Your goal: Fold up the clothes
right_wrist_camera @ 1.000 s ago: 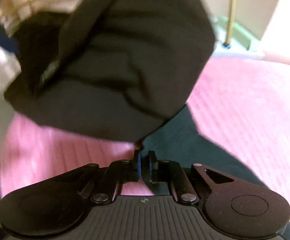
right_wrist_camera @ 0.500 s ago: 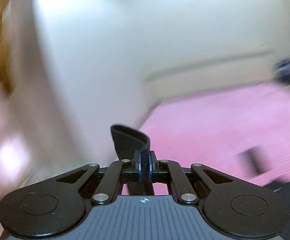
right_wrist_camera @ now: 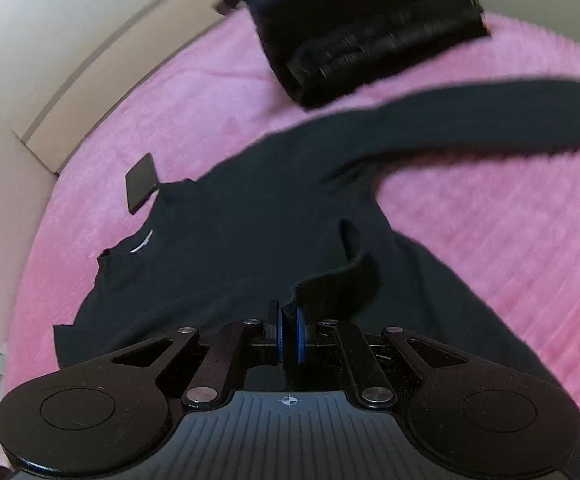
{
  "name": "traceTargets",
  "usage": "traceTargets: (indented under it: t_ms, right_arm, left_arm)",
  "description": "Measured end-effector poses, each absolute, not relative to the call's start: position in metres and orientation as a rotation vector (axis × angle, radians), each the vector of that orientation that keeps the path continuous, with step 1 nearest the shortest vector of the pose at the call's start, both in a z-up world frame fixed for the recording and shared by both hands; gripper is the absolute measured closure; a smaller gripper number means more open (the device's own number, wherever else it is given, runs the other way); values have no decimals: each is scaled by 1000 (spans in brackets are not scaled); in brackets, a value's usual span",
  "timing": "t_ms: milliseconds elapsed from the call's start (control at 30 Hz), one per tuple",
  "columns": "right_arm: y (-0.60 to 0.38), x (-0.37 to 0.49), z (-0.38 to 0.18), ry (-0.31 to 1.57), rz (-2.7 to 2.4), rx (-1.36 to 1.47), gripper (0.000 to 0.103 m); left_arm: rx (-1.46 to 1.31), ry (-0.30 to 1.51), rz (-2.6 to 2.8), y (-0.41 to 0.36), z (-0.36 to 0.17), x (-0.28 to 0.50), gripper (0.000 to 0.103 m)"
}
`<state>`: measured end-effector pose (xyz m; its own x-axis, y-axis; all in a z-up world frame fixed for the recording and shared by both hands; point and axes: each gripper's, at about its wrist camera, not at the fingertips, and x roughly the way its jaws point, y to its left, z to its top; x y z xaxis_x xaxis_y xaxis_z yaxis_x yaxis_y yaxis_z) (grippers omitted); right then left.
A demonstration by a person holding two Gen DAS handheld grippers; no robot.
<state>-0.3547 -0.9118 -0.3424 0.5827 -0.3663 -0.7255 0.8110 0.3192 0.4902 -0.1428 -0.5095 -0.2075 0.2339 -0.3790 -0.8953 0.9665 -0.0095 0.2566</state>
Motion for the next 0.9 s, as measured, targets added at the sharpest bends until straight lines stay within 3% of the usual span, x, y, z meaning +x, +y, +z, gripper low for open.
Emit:
traceTargets:
  t_ms: [233,367,400,433,500,600,733,900]
  right_arm:
    - [-919,-402,-323,474,-779,1010,97]
    - [-923,-418,-330,528,-851,1026,96]
    - [-924,-421,-331,541,-869,1030,90]
    - [-925,-425,-333,555,-887,1034,66]
    - [-927,-433,-336,582,-923,1041,29]
    - [-924,-420,-324,616,-863,991,29]
    - [-913,-367,-309,661,-702,902,29]
    - [-892,-275,-308,730,-479,773,29]
  left_arm:
    - [1159,639,-1299,-575,-214,-165,12]
    - [1175,639,-1265,-603,-222,-155,12]
    - [1177,637,-1247,-607,-224,-151,12]
    - [1176,640,-1225,-610,-228,-146,12]
    - [1173,665,-1171,-615,-238,-133,12]
    - [1134,750,-1079,-616,-253,-109,17]
    - [1000,877,-1003,-610,-272,-73,32]
    - [940,871,-1018,-600,-298,-52,38]
